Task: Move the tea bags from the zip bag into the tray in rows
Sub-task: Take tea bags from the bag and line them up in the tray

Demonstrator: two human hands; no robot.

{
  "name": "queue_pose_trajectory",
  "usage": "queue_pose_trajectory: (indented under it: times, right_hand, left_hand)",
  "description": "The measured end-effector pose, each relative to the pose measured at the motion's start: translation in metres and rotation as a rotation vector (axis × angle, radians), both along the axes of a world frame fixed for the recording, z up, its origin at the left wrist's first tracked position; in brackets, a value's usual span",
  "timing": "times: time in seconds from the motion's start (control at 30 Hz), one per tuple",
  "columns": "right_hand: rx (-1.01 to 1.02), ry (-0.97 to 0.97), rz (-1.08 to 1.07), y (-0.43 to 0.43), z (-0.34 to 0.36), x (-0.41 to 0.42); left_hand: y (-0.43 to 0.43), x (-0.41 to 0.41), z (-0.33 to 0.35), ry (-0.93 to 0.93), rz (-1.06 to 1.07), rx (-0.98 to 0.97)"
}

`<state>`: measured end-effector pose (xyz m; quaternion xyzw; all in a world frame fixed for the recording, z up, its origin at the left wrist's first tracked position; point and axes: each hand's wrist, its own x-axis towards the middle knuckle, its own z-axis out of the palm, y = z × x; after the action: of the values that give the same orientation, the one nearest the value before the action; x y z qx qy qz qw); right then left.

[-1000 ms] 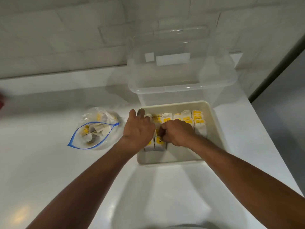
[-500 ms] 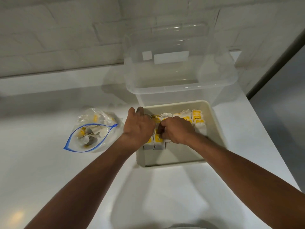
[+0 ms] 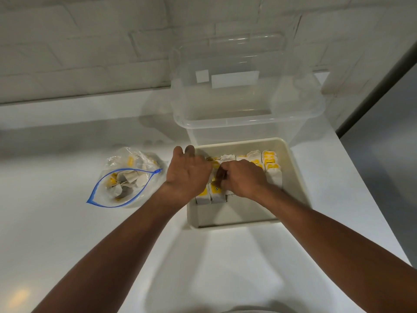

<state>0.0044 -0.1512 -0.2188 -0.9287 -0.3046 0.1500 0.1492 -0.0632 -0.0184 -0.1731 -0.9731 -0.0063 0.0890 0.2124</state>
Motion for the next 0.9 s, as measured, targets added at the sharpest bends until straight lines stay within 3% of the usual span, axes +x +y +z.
queue_pose_trajectory:
  times: [0.13, 0.27, 0.43, 0.6, 0.9]
  right_hand:
    - [0.048, -0.034, 0.052, -0.012, 0.008, -0.010]
    - [-0.087, -0.071, 0.217, -0.021, 0.008, -0.027]
    - [-0.138, -0.049, 0.215, -0.019, 0.005, -0.030]
    - [-0.051, -0.056, 0.159, -0.018, 0.013, -0.029]
    - [0.135, -0.045, 0.043, -0.003, 0.035, -0.034]
  left_hand:
    - [-0.007, -0.018, 0.003, 0.101, -0.018, -0.027]
    - [-0.020, -0.031, -0.004, 0.222, -0.015, 0.054]
    - [-0.024, -0.030, -0.010, 0.233, 0.024, 0.043]
    - [-0.017, -0.033, -0.004, 0.098, 0.012, -0.083]
    - [0.012, -0.063, 0.008, -0.376, 0.085, -0.379]
